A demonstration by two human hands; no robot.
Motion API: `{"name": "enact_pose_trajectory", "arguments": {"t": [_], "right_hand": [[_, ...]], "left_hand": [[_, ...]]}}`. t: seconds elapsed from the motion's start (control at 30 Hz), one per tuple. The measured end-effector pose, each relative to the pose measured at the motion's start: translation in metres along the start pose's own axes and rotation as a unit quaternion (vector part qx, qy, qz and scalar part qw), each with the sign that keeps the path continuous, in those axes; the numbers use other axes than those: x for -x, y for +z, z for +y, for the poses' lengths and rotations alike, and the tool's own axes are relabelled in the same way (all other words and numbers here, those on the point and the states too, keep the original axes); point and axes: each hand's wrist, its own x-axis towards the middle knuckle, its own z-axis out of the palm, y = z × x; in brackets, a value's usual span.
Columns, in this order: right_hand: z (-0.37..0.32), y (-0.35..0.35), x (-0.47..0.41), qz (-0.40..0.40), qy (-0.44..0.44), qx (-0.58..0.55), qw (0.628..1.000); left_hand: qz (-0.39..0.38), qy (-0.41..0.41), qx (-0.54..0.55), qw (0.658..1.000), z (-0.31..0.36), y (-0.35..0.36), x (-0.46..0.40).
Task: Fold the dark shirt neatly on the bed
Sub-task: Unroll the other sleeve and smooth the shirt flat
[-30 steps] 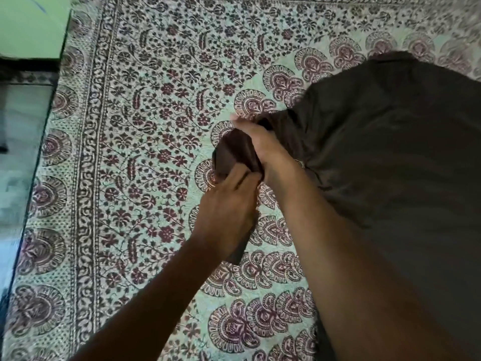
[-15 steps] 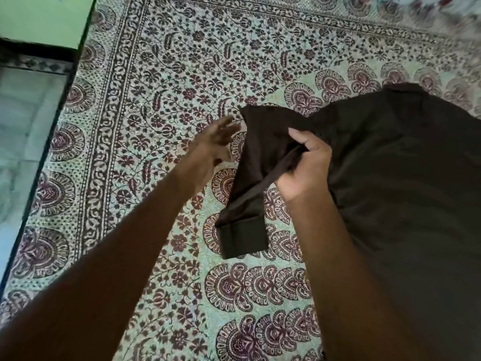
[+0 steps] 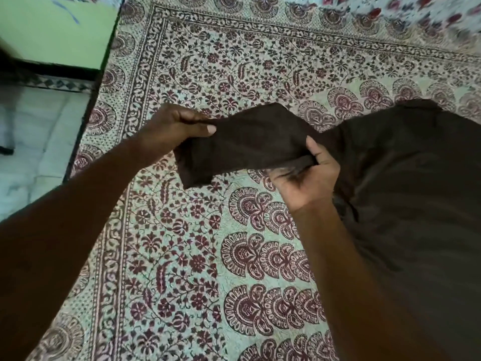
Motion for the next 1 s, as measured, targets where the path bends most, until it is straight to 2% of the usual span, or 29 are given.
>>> {"name": "enact_pose_trajectory", "arguments": {"t": [0.13, 0.27, 0.33, 0.4, 0.47, 0.5, 0.57, 0.67, 0.77, 0.87, 1.0], "right_hand": [[0.033, 0.001, -0.010, 0.072, -0.001, 0.002, 0.997], [0.077, 0.011, -0.005, 0.110, 0.050, 0.059, 0.991], [0.092, 0.016, -0.006, 0.140, 0.066, 0.074, 0.985], [0.097, 0.019, -0.008, 0.151, 0.081, 0.070, 0.983], [0.095, 0.019, -0.010, 0.151, 0.083, 0.059, 0.983], [0.093, 0.018, -0.011, 0.146, 0.082, 0.056, 0.984], [0.093, 0.015, -0.012, 0.131, 0.083, 0.056, 0.986], [0.098, 0.009, -0.016, 0.123, 0.086, 0.044, 0.988], [0.111, 0.004, -0.021, 0.158, 0.082, 0.056, 0.982], [0.130, -0.006, -0.024, 0.188, 0.090, 0.142, 0.968], [0.143, -0.021, -0.021, 0.234, 0.118, 0.202, 0.944]], "left_hand": [[-0.048, -0.038, -0.177, 0.982, -0.009, -0.023, 0.002], [-0.014, -0.047, -0.250, 0.967, -0.014, -0.032, 0.004], [-0.042, -0.100, -0.279, 0.954, -0.014, -0.036, 0.005], [-0.086, -0.176, -0.337, 0.921, -0.019, -0.044, 0.005], [-0.107, -0.212, -0.380, 0.894, -0.026, -0.052, 0.004], [-0.106, -0.217, -0.362, 0.900, -0.028, -0.057, 0.004], [-0.089, -0.201, -0.285, 0.933, -0.030, -0.068, 0.005], [-0.053, -0.124, -0.221, 0.966, -0.043, -0.089, 0.009], [0.027, -0.080, -0.266, 0.960, -0.053, -0.103, 0.018], [0.023, -0.055, -0.242, 0.968, -0.048, -0.106, 0.024], [0.044, -0.075, -0.254, 0.963, -0.057, -0.109, 0.027]]}}
